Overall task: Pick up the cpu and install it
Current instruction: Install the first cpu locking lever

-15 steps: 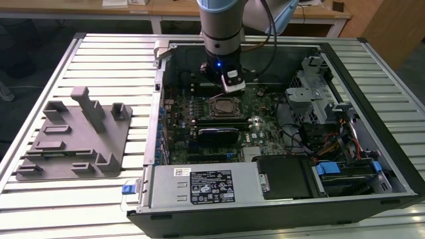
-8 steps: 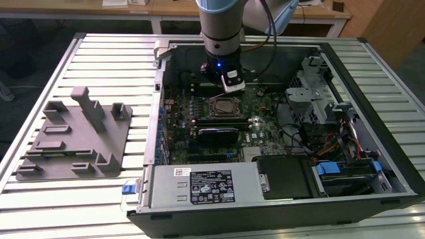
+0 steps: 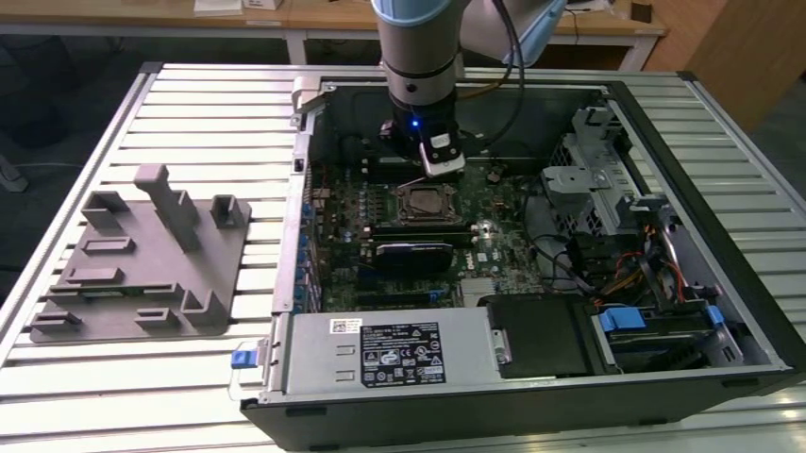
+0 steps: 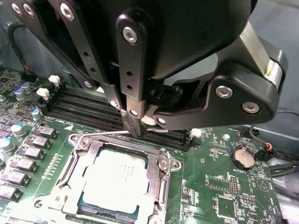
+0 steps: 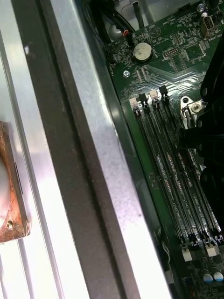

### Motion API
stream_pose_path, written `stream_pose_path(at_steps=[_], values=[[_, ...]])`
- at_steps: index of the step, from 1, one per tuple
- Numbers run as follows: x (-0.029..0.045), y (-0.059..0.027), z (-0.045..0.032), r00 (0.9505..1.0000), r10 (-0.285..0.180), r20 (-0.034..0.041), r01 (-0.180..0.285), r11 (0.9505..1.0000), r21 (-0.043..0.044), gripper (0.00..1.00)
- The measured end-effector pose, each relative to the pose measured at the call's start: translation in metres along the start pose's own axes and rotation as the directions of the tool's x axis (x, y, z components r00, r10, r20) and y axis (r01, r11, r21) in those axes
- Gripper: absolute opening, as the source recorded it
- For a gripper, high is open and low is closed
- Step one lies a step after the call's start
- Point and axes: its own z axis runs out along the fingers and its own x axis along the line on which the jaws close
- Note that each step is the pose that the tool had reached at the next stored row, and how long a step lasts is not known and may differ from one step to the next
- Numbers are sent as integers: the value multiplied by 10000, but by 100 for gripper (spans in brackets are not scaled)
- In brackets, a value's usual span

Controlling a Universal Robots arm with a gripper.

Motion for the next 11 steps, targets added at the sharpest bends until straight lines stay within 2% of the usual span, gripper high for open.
stream_pose_path(at_steps=[3, 11], values=[[1, -2, 10, 10000, 26, 16, -26, 10000, 6, 11], [5, -13, 56, 9995, 281, 131, -281, 9996, 11, 11]])
